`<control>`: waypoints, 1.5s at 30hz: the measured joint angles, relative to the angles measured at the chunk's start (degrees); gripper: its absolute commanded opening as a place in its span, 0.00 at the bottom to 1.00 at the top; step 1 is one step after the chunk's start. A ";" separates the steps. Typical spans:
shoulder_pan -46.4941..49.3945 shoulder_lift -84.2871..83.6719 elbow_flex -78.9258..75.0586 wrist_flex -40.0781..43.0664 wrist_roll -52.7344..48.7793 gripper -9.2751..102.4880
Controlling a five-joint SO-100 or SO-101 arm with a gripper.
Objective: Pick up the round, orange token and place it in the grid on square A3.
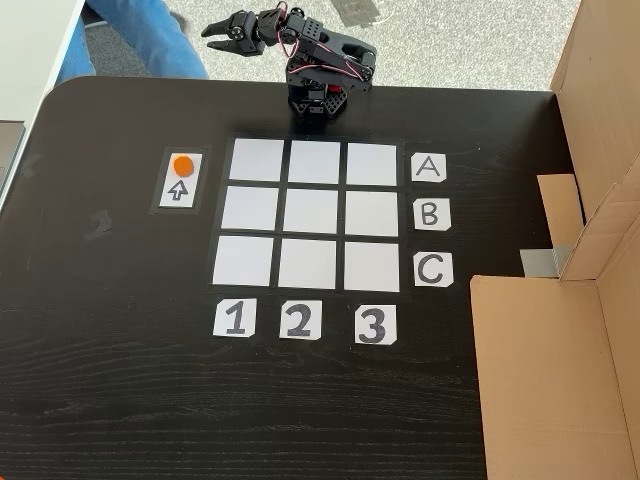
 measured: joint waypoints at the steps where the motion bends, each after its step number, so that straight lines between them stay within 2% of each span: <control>1: -0.97 -3.96 -2.90 1.32 0.00 0.16; 5: -5.98 -18.72 -16.00 6.77 0.00 0.17; 10: -9.58 -36.12 -29.88 12.83 0.00 0.33; 17: -14.50 -54.76 -42.80 19.86 0.00 0.35; 26: -21.36 -69.79 -59.50 29.53 -0.44 0.43; 30: -25.05 -76.29 -69.08 34.72 -1.93 0.43; 34: -28.74 -80.86 -74.62 36.39 -2.20 0.43; 45: -36.74 -91.41 -77.96 38.23 -7.47 0.43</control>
